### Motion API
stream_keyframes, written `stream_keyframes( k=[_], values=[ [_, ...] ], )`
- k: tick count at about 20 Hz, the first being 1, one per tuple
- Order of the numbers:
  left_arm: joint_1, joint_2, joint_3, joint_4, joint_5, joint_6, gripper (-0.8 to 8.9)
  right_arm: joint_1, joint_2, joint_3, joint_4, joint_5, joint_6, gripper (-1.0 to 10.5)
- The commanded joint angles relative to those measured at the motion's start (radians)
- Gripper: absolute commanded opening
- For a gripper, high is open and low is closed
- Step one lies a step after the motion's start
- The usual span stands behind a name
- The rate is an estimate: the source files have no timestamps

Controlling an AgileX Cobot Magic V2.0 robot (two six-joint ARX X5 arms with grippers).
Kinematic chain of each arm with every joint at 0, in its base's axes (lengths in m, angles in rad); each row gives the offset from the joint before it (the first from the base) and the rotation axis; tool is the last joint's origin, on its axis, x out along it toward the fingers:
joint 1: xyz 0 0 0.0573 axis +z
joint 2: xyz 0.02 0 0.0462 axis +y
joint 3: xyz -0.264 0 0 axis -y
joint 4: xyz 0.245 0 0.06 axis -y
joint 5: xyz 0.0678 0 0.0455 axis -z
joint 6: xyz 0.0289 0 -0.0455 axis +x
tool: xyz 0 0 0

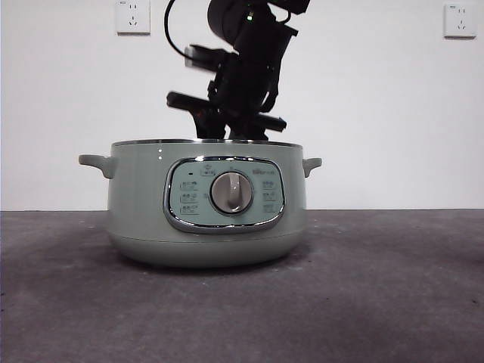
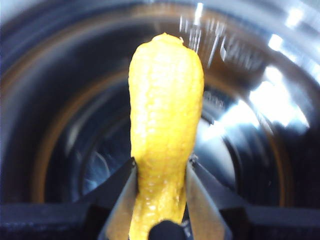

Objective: Pick up the corn,open the lid,put the corn in the pot,close the lid

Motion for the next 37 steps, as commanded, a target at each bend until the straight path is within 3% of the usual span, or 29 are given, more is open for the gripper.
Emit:
stream_keyframes(
  k=[1, 6, 8, 12, 14, 18, 21, 24, 30, 37],
  values=[
    [0.002, -0.014, 0.014, 0.054, 0.005, -0.002, -0.08, 0.006, 0.041, 0.002, -0.014, 0.019, -0.012, -0.1],
    [0.002, -0.001, 0.014, 0.053, 0.005, 0.005, -0.08, 0.007, 0.050, 0.003, -0.039, 0.018, -0.011, 0.4],
    [0.002, 0.010, 0.014, 0.053, 0.005, 0.005, -0.08, 0.007, 0.050, 0.003, -0.043, 0.018, -0.010, 1.7],
    [0.002, 0.027, 0.014, 0.055, 0.042, 0.005, -0.08, 0.007, 0.043, 0.030, -0.056, 0.019, -0.010, 3.0],
    [0.002, 0.032, 0.014, 0.059, 0.042, 0.005, -0.08, 0.007, 0.035, 0.090, -0.093, 0.030, -0.011, 4.2],
    [0.002, 0.054, 0.014, 0.070, 0.045, 0.017, -0.08, 0.006, 0.008, 0.347, -0.317, 0.042, -0.011, 4.1],
    [0.002, 0.100, 0.014, 0.110, 0.057, 0.020, -0.08, 0.006, -0.035, 0.545, -0.548, 0.096, -0.011, 4.1],
    [0.001, 0.166, 0.014, 0.177, 0.104, 0.019, -0.08, 0.006, -0.132, 0.605, -0.683, 0.108, 0.002, 4.1],
    [-0.070, 0.344, 0.014, 0.296, 0.124, 0.013, -0.08, 0.047, -0.393, 0.509, -0.686, 0.093, 0.039, 4.1],
    [-0.233, 0.583, 0.014, 0.520, 0.050, 0.013, -0.08, 0.190, -0.858, 0.040, -0.686, 0.125, 0.156, 4.1]
  ],
)
